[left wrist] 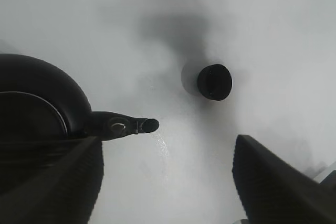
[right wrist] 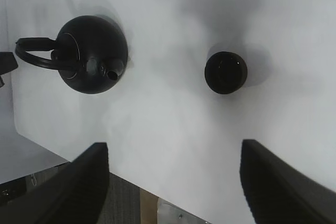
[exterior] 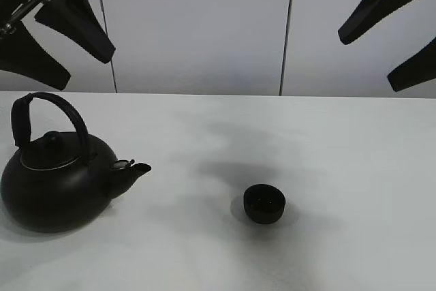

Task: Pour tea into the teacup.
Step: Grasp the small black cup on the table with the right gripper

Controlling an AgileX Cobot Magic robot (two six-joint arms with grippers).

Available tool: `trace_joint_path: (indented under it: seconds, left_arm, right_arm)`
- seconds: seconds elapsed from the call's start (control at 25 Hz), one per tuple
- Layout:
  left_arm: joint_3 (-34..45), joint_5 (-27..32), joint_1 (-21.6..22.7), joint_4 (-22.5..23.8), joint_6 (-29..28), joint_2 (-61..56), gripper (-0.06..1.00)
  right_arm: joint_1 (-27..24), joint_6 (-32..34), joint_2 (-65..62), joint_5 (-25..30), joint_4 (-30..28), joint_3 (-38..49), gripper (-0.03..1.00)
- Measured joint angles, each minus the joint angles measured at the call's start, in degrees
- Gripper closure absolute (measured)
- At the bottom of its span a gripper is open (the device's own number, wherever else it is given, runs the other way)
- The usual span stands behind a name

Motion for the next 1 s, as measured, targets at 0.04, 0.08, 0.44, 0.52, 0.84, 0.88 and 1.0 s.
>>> trace_joint_path:
  seconds: [0.04, 0.08, 0.44, 0.52, 0.84, 0.88, 1.0]
  left_arm:
    - [0.0, 0.0, 0.0, 0.0, 0.0, 0.0, 0.44]
    - [0.0, 0.0, 0.0, 0.0, 0.0, 0.0, 0.44]
    - [0.0, 0.0, 0.0, 0.0, 0.0, 0.0, 0.44]
    - [0.0, 0.0, 0.0, 0.0, 0.0, 0.0, 0.44]
    - [0.0, 0.0, 0.0, 0.0, 0.0, 0.0, 0.44]
    - [0.0, 0.0, 0.0, 0.0, 0.0, 0.0, 0.44]
    - [0.0, 0.0, 0.0, 0.0, 0.0, 0.0, 0.44]
  right_arm:
    - [0.0, 0.0, 0.0, 0.0, 0.0, 0.0, 0.48]
    - [0.0, 0.0, 0.0, 0.0, 0.0, 0.0, 0.48]
    - [0.0, -0.6, 0.1, 5.6, -2.7, -6.7, 0.48]
    - [1.1, 0.9, 0.1, 8.3, -6.0, -11.8, 0.48]
    - [15.8, 13.6, 1.1, 11.9, -26.7, -22.4, 0.48]
    - [17.6, 14.4, 1.8, 12.1, -28.3, -22.5, 0.48]
    - [22.9, 17.3, 5.9, 12.1, -31.7, -22.5, 0.48]
